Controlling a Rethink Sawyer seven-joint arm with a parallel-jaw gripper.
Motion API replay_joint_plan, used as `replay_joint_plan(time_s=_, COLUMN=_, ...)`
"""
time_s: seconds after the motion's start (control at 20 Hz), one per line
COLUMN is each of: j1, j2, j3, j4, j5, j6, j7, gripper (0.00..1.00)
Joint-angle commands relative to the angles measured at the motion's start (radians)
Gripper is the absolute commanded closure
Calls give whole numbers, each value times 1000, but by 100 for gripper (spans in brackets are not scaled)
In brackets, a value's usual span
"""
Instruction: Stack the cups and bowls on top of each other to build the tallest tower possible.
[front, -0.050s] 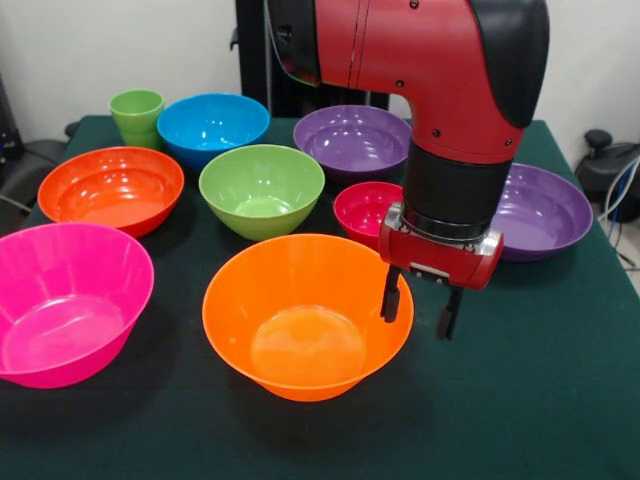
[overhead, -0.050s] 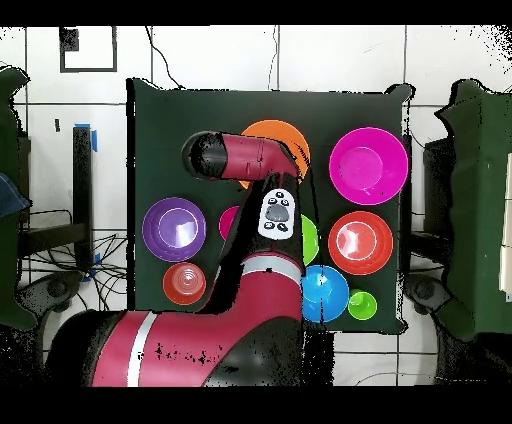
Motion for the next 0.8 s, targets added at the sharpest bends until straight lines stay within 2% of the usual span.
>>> replay_joint_plan(time_s=0.05, j1=6, j2=12, j3=109, j4=-30, j5=-42, j6=108, j7=-38, gripper=0)
replay_joint_plan(time_s=0.25, j1=6, j2=10, j3=109, j4=-31, j5=-47, j6=107, j7=-47, gripper=0)
replay_joint_plan(time_s=0.3, j1=6, j2=11, j3=110, j4=-32, j5=-46, j6=112, j7=-47, gripper=100)
replay_joint_plan(time_s=0.8, j1=7, j2=9, j3=110, j4=-30, j5=-50, j6=100, j7=-50, gripper=100)
